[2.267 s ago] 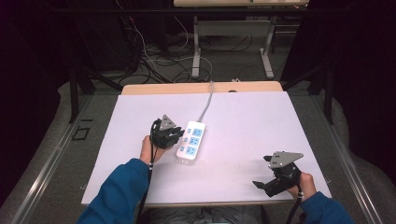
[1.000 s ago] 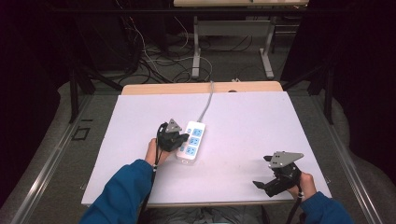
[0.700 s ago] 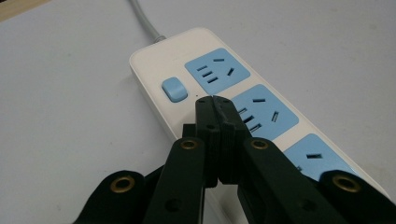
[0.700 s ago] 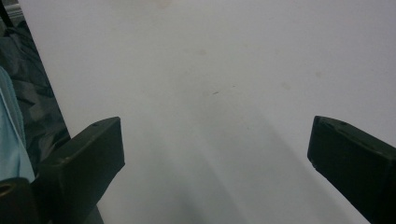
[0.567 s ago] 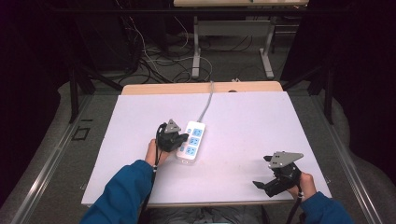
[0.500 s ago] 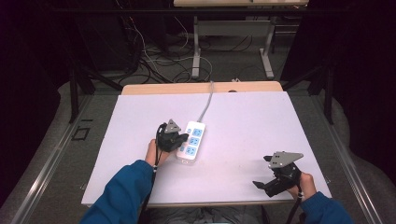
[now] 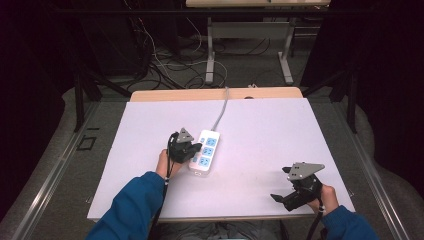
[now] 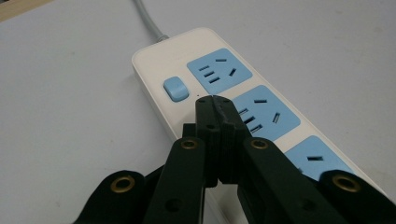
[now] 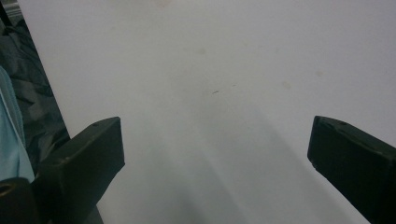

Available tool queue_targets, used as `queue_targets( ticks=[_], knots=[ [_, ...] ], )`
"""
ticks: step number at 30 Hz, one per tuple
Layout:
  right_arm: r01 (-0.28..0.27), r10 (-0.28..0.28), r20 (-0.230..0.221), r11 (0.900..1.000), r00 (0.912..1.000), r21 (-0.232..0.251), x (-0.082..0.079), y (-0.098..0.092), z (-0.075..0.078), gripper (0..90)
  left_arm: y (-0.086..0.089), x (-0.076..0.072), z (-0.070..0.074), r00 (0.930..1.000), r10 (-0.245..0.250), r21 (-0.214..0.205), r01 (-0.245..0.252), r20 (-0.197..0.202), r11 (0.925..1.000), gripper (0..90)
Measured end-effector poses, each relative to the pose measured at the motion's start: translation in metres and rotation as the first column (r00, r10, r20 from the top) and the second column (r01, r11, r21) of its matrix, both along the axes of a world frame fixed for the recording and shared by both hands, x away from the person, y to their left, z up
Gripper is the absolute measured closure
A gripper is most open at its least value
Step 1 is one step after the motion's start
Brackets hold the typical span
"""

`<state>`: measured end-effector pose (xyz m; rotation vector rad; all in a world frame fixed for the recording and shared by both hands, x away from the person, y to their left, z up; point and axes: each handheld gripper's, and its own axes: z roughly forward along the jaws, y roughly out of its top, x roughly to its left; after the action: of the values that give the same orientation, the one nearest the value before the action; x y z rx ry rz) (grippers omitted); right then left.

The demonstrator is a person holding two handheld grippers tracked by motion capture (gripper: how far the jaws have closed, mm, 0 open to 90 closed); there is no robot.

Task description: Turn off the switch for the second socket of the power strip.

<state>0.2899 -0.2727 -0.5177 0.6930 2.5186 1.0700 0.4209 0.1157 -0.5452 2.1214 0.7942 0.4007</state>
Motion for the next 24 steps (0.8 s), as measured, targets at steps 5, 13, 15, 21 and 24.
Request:
queue_targets(
  ticks=[5, 13, 15, 21, 24],
  knots=[
    [-0.002, 0.002, 0.003, 1.0, 1.0, -0.002, 0.0003, -0.0001, 0.0, 3.2, -0.0005, -0.0002, 0.0003, 1.0, -0.002, 0.011, 0.002, 0.005, 0.9999, 90.0],
    [-0.002, 0.002, 0.003, 1.0, 1.0, -0.003, 0.0004, 0.0, 0.0, 3.2, 0.0, 0.0, 0.0, 1.0, 0.001, 0.002, -0.001, -0.001, 1.0, 90.0],
    [0.002, -0.002, -0.003, 1.0, 1.0, -0.001, -0.0002, 0.0002, -0.0001, 3.2, 0.0004, 0.0002, -0.0001, 1.0, -0.001, 0.003, 0.001, -0.001, 1.0, 90.0],
    [0.0, 0.0, -0.01, 1.0, 0.9999, -0.009, -0.0003, -0.0001, 0.0005, 3.2, 0.0004, 0.0003, -0.0012, 1.0, 0.005, -0.014, -0.005, 0.0, 0.9999, 90.0],
    [-0.001, 0.001, -0.018, 0.9999, 0.9998, -0.015, -0.0002, -0.0002, 0.0007, 3.2, 0.0007, 0.0004, -0.0012, 1.0, 0.006, -0.019, -0.006, -0.006, 0.9998, 90.0]
  ],
)
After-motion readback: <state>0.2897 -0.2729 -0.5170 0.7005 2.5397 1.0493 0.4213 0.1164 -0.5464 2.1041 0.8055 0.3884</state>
